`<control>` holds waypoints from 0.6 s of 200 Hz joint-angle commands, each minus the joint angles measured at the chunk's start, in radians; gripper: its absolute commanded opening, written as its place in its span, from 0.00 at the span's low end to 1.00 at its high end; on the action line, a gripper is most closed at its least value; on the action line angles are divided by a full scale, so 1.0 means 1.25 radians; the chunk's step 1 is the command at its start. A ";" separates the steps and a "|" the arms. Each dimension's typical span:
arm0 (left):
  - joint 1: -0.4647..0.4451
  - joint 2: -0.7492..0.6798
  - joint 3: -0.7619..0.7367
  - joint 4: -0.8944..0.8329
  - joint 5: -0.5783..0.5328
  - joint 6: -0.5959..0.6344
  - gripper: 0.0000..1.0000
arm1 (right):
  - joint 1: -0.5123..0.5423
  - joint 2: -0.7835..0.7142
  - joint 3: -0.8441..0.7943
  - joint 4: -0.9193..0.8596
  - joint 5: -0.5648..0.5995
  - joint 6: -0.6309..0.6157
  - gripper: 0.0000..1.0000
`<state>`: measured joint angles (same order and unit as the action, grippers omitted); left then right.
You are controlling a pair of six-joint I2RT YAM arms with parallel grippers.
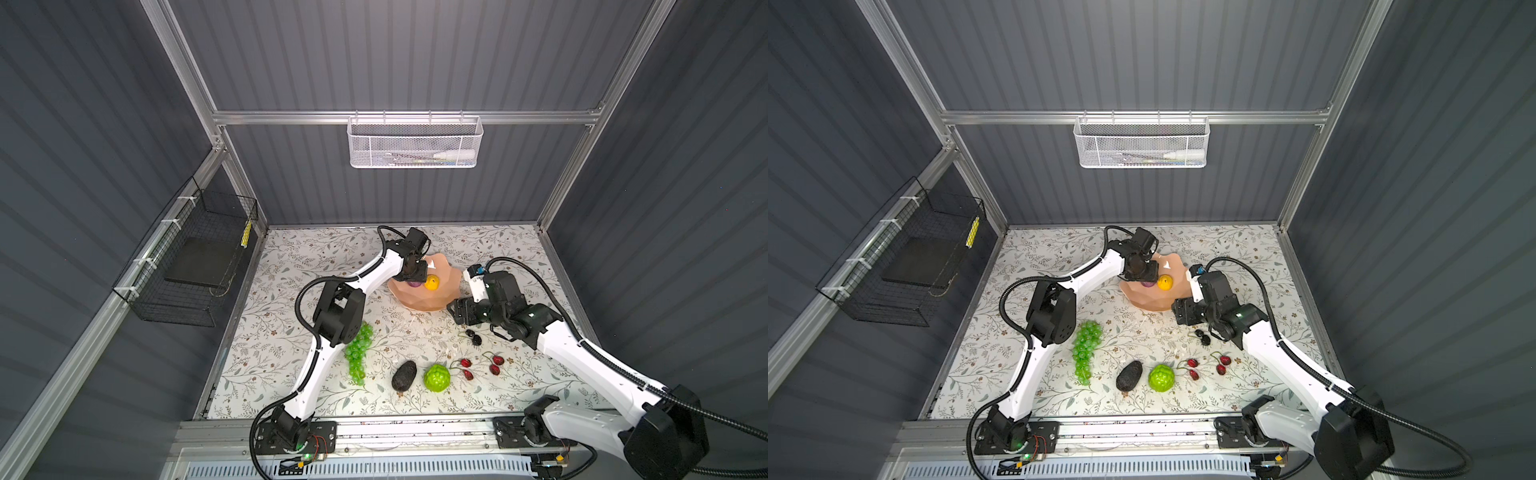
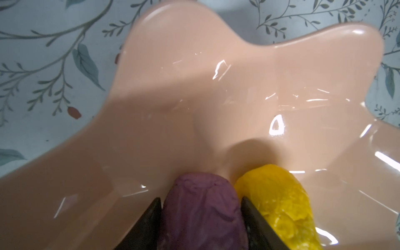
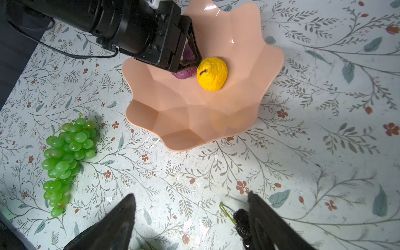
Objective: Place and organize the fake fruits in the fruit bowl
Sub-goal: 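Carry the purple fig with the left gripper and place it beside the pear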
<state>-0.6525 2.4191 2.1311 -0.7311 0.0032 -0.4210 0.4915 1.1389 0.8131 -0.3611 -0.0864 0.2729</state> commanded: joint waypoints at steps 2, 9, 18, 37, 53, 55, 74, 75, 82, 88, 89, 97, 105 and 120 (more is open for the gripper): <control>0.003 -0.013 -0.017 0.008 0.003 -0.009 0.65 | 0.001 -0.003 0.003 -0.014 -0.004 -0.003 0.81; 0.003 -0.018 -0.020 0.010 0.001 -0.009 0.67 | 0.002 -0.003 0.006 -0.015 -0.003 -0.003 0.81; 0.003 -0.027 -0.026 0.013 0.000 -0.009 0.69 | 0.001 -0.003 0.011 -0.018 -0.003 -0.004 0.82; 0.003 -0.045 -0.027 0.015 0.000 -0.007 0.72 | 0.001 -0.003 0.020 -0.018 -0.004 -0.002 0.81; 0.003 -0.065 -0.031 0.018 0.001 -0.008 0.75 | 0.001 -0.004 0.022 -0.017 -0.008 -0.001 0.81; 0.003 -0.068 -0.032 0.018 0.001 -0.008 0.75 | 0.002 -0.003 0.022 -0.018 -0.009 -0.001 0.81; 0.003 -0.100 -0.047 0.020 -0.004 -0.011 0.78 | 0.002 -0.007 0.028 -0.040 -0.015 0.001 0.81; 0.003 -0.102 -0.048 0.020 -0.004 -0.011 0.78 | 0.002 -0.007 0.029 -0.041 -0.015 0.001 0.81; 0.003 -0.115 -0.055 0.022 -0.006 -0.012 0.78 | 0.001 -0.009 0.030 -0.045 -0.016 0.001 0.81; 0.003 -0.128 -0.062 0.024 -0.009 -0.012 0.78 | 0.002 -0.011 0.032 -0.049 -0.017 0.001 0.81; 0.004 -0.130 -0.064 0.024 -0.009 -0.013 0.78 | 0.002 -0.010 0.032 -0.049 -0.017 0.001 0.81; 0.004 -0.150 -0.078 0.030 -0.012 -0.016 0.78 | 0.002 -0.011 0.033 -0.054 -0.018 0.002 0.81; 0.003 -0.170 -0.094 0.038 -0.012 -0.019 0.78 | 0.004 -0.010 0.033 -0.058 -0.020 0.002 0.81; 0.003 -0.208 -0.125 0.046 -0.009 -0.026 0.78 | 0.009 -0.010 0.039 -0.073 -0.028 0.003 0.81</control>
<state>-0.6525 2.2581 2.0243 -0.6941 -0.0036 -0.4316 0.4919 1.1389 0.8276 -0.4000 -0.0990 0.2729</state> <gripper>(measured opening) 0.781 0.813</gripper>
